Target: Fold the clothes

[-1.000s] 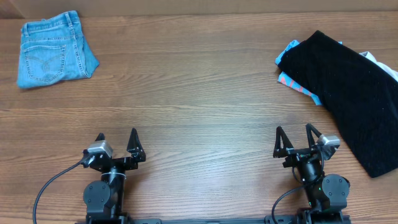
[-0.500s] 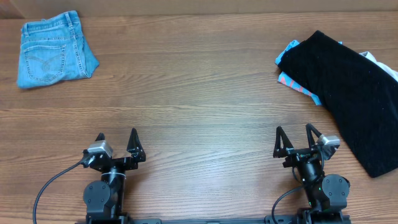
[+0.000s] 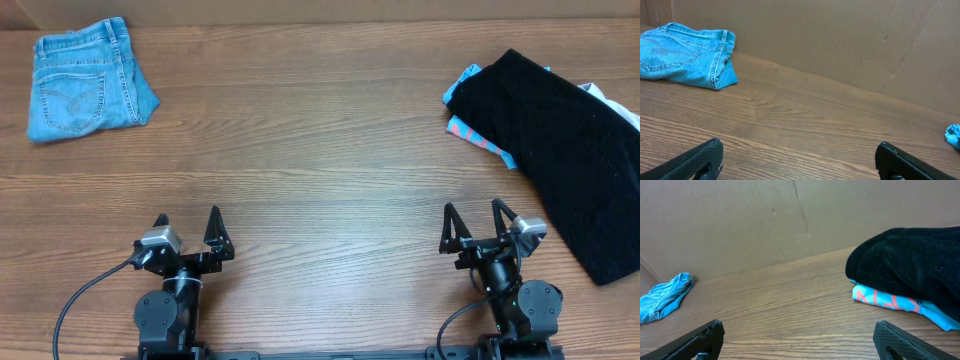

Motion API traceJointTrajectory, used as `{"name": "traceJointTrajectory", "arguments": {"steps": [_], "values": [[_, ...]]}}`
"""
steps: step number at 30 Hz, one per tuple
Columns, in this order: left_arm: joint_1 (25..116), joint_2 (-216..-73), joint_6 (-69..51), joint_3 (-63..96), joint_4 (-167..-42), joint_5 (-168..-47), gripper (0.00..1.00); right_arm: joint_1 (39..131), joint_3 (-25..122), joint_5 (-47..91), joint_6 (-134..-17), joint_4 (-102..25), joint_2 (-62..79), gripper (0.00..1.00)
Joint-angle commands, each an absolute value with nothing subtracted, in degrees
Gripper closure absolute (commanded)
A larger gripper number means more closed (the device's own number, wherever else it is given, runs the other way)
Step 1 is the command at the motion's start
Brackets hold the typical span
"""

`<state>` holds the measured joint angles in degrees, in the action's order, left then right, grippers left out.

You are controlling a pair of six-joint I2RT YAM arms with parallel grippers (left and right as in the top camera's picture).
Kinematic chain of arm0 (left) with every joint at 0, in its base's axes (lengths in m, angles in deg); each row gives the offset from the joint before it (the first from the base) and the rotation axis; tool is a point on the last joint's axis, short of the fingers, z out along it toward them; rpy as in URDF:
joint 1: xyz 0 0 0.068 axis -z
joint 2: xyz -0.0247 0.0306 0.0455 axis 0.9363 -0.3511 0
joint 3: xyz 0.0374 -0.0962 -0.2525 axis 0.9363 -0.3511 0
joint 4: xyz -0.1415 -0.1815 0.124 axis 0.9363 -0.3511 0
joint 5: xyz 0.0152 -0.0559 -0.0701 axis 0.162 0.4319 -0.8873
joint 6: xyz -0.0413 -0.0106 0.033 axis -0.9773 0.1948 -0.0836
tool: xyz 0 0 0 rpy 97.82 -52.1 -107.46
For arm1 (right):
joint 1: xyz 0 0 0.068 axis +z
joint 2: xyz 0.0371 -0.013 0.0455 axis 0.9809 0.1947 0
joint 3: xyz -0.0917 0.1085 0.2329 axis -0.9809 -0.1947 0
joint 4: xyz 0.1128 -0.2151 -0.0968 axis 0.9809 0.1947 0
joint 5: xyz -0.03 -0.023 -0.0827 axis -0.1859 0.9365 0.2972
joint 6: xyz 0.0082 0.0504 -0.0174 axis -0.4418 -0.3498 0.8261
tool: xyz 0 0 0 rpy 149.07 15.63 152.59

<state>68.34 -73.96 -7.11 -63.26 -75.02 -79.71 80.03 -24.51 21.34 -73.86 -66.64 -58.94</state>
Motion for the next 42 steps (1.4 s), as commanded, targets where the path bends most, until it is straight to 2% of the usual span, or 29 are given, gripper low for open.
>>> {"name": "traceJointTrajectory", "arguments": {"steps": [1,25,29,32,37,42], "values": [[68.73,-73.68,-7.46,-63.45,-75.0,-78.96,0.0,80.42,-25.08,20.99,-74.13,-66.99,-58.88,0.0],[68.71,-73.68,-7.46,-63.45,-75.0,-78.96,0.0,80.42,-25.08,18.17,-74.43,-67.25,-58.88,0.0],[68.73,-73.68,-7.46,-63.45,-75.0,-78.96,0.0,80.42,-25.08,14.7,-79.11,-68.54,-58.88,0.0],[68.71,-73.68,-7.46,-63.45,-75.0,-78.96,0.0,80.42,-25.08,10.48,-88.18,-69.61,-58.88,0.0],[68.71,-73.68,-7.46,-63.45,-75.0,-78.96,0.0,80.42,-25.08,6.32,-96.03,-77.65,-58.88,0.0],[68.73,-73.68,-7.46,-63.45,-75.0,-78.96,0.0,80.42,-24.51,-0.45,-91.61,-91.82,-58.88,0.0]]}}
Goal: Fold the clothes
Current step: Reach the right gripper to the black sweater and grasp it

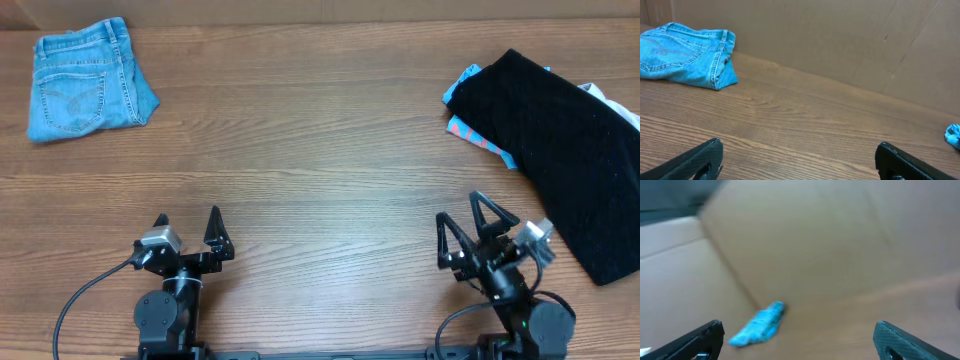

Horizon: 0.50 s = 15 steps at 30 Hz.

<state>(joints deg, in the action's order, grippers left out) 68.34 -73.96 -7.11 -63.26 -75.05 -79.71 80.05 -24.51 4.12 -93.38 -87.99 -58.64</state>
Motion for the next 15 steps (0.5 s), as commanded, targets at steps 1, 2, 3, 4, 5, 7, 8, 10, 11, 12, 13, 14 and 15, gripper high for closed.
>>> {"name": "traceJointTrajectory", "arguments": {"steps": [1,2,3,4,5,7,8,10,11,12,13,14,15], "values": [[68.71,-73.68,-7.46,-63.45,-75.0,-78.96,0.0,80.4,-23.6,-0.41,-90.17,-91.53,-58.88,0.0],[68.71,-73.68,-7.46,-63.45,-75.0,-78.96,0.0,80.29,-22.5,0.03,-88.97,-90.53,-58.83,0.0],[68.73,-73.68,-7.46,-63.45,-75.0,-78.94,0.0,80.25,-20.88,1.06,-87.94,-88.67,-58.75,0.0],[68.73,-73.68,-7.46,-63.45,-75.0,-78.96,0.0,80.25,-17.82,3.57,-85.93,-85.09,-58.27,0.0],[68.73,-73.68,-7.46,-63.45,-75.0,-78.96,0.0,80.25,-15.84,4.73,-83.55,-83.08,-57.7,0.0],[68.71,-73.68,-7.46,-63.45,-75.0,-78.96,0.0,80.25,-11.18,8.16,-77.32,-77.85,-55.62,0.0],[68.73,-73.68,-7.46,-63.45,-75.0,-78.96,0.0,80.25,-6.9,13.01,-73.75,-72.65,-52.95,0.0],[68.71,-73.68,-7.46,-63.45,-75.0,-78.96,0.0,80.25,-0.06,20.09,-70.28,-66.05,-47.05,0.0],[68.73,-73.68,-7.46,-63.45,-75.0,-78.96,0.0,80.25,3.2,21.95,-68.53,-63.58,-43.71,0.0],[68.73,-73.68,-7.46,-63.45,-75.0,-78.96,0.0,80.25,7.59,24.66,-66.63,-60.41,-38.84,0.0],[68.73,-73.68,-7.46,-63.45,-75.0,-78.96,0.0,80.25,11.81,28.01,-65.32,-57.59,-33.74,0.0],[68.73,-73.68,-7.46,-63.45,-75.0,-78.96,0.0,80.07,16.12,31.77,-64.38,-54.77,-28.34,0.0],[68.73,-73.68,-7.46,-63.45,-75.0,-78.96,0.0,79.81,18.83,34.08,-64.38,-53.0,-24.78,0.0]]}}
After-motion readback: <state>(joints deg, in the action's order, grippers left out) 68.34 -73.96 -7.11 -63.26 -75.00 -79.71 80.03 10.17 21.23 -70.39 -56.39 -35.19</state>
